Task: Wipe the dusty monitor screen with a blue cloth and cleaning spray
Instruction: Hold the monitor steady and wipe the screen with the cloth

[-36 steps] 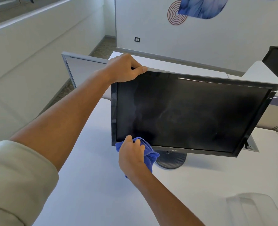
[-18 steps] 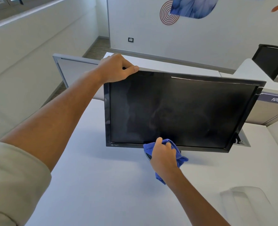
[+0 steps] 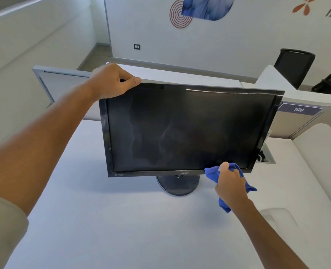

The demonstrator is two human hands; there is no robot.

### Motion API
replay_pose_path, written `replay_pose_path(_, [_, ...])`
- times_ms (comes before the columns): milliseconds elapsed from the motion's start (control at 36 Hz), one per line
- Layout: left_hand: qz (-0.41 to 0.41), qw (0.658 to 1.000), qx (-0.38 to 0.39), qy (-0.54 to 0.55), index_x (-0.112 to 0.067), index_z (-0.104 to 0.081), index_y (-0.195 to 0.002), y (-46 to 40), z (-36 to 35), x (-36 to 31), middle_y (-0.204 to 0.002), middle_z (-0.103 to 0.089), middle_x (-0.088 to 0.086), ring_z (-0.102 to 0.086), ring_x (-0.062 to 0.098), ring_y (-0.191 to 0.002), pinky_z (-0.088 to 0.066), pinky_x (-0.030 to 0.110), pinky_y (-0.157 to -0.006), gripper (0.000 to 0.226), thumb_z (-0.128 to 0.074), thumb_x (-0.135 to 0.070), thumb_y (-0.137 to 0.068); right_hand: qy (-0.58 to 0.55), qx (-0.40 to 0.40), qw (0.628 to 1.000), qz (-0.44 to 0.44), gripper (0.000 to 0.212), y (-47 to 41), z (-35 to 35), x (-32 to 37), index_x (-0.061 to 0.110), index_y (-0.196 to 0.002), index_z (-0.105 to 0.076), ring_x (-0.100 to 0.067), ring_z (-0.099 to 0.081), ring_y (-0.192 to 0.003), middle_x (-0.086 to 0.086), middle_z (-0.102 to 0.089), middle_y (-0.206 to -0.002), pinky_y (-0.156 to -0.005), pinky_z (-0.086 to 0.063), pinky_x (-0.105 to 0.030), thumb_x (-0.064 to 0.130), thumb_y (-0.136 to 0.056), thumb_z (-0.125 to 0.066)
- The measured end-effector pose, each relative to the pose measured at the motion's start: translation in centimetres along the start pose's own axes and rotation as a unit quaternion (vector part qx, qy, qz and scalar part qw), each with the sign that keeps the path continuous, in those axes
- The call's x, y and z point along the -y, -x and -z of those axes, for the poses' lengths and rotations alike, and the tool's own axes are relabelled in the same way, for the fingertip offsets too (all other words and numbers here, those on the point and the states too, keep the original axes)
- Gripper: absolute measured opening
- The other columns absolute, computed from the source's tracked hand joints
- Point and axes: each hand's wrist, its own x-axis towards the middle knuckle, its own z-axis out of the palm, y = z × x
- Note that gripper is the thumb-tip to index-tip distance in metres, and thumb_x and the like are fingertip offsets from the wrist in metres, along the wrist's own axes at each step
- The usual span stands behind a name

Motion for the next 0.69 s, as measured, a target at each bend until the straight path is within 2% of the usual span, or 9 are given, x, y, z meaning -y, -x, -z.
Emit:
replay_pose_path(28, [-0.003, 1.0, -0.004, 0.002, -0.011, -0.088, -0.112, 0.0, 0.0, -0.1, -0.077, -0.074, 0.018, -0.057, 0.046, -0.072, -0.044, 0.039, -0.075, 0.046, -0.061, -0.049, -0.109, 0.001, -0.01, 1.0, -0.003, 0.063, -0.4, 0.0, -0.8, 0.016, -0.147, -0.033, -0.031, -0.062, -0.127, -0.014, -0.057, -0.14, -0.101, -0.054, -0.039, 0.031, -0.099, -0.071])
replay_pose_path(111, [0.0, 1.0, -0.006, 0.008, -0.011, -0.088, -0.107, 0.1, 0.0, -0.1, -0.061, -0.057, 0.01, -0.041, 0.03, -0.06, -0.039, 0.038, -0.073, 0.045, -0.062, -0.047, -0.109, -0.002, -0.045, 0.999, -0.009, 0.062, -1.1, -0.2, -3.2, 0.015, -0.146, -0.035, -0.029, -0.064, -0.122, -0.014, -0.061, -0.136, -0.098, -0.055, -0.039, 0.028, -0.098, -0.072])
replay_pose_path(194, [0.01, 1.0, -0.008, 0.015, -0.011, -0.088, -0.108, 0.2, 0.1, -0.2, -0.068, -0.059, 0.024, -0.04, 0.03, -0.063, -0.039, 0.04, -0.074, 0.045, -0.063, -0.048, -0.109, -0.001, -0.058, 0.998, -0.019, 0.063, -1.7, 0.0, -5.2, 0.015, -0.146, -0.035, -0.028, -0.063, -0.122, -0.013, -0.061, -0.134, -0.099, -0.054, -0.041, 0.025, -0.097, -0.073])
replay_pose_path(278, [0.016, 0.999, -0.018, 0.023, -0.017, -0.088, -0.115, 0.2, 0.1, -0.3, -0.057, -0.052, 0.003, -0.038, 0.024, -0.058, -0.036, 0.036, -0.073, 0.039, -0.064, -0.047, -0.108, -0.013, -0.061, 0.998, -0.03, 0.062, -2.1, 0.4, -6.5, 0.014, -0.145, -0.036, -0.029, -0.063, -0.12, -0.015, -0.061, -0.132, -0.099, -0.054, -0.042, 0.023, -0.097, -0.073])
replay_pose_path(361, [0.013, 0.999, -0.011, 0.029, -0.016, -0.088, -0.115, 0.3, 0.2, -0.4, -0.05, -0.051, -0.008, -0.038, 0.023, -0.057, -0.033, 0.03, -0.065, 0.04, -0.064, -0.047, -0.108, -0.02, -0.062, 0.997, -0.044, 0.062, -2.6, 0.8, -7.5, 0.013, -0.147, -0.036, -0.031, -0.065, -0.121, -0.016, -0.062, -0.134, -0.1, -0.054, -0.042, 0.025, -0.098, -0.073])
replay_pose_path(444, [0.013, 0.999, -0.003, 0.03, -0.015, -0.088, -0.114, 0.4, 0.2, -0.3, -0.044, -0.052, -0.022, -0.037, 0.022, -0.056, -0.032, 0.028, -0.063, 0.039, -0.064, -0.045, -0.109, -0.035, -0.065, 0.996, -0.046, 0.059, -3.0, 0.9, -8.1, 0.012, -0.146, -0.041, -0.033, -0.067, -0.118, -0.017, -0.063, -0.133, -0.098, -0.056, -0.042, 0.022, -0.098, -0.074])
replay_pose_path(556, [0.017, 0.999, -0.01, 0.03, -0.014, -0.088, -0.113, 0.5, 0.1, -0.1, -0.052, -0.055, -0.008, -0.039, 0.025, -0.059, -0.039, 0.038, -0.071, 0.041, -0.064, -0.048, -0.108, -0.051, -0.073, 0.995, -0.039, 0.054, -2.8, 0.7, -8.5, 0.008, -0.143, -0.043, -0.034, -0.068, -0.113, -0.018, -0.065, -0.128, -0.095, -0.056, -0.041, 0.016, -0.098, -0.072])
replay_pose_path(611, [0.017, 0.999, -0.014, 0.031, -0.014, -0.089, -0.112, 0.4, 0.1, 0.1, -0.062, -0.057, 0.015, -0.04, 0.029, -0.062, -0.04, 0.04, -0.072, 0.042, -0.064, -0.049, -0.108, -0.076, -0.068, 0.994, -0.035, 0.047, -3.0, 0.7, -8.8, 0.005, -0.139, -0.044, -0.037, -0.069, -0.108, -0.021, -0.066, -0.122, -0.094, -0.056, -0.045, 0.01, -0.099, -0.068])
replay_pose_path(694, [0.013, 0.999, -0.01, 0.032, -0.013, -0.088, -0.112, 0.3, 0.1, 0.1, -0.073, -0.061, 0.031, -0.043, 0.033, -0.065, -0.041, 0.042, -0.071, 0.045, -0.063, -0.05, -0.108, -0.122, -0.046, 0.991, -0.032, 0.04, -3.5, 1.1, -9.2, 0.002, -0.133, -0.048, -0.041, -0.069, -0.105, -0.024, -0.066, -0.116, -0.095, -0.057, -0.048, 0.002, -0.099, -0.067])
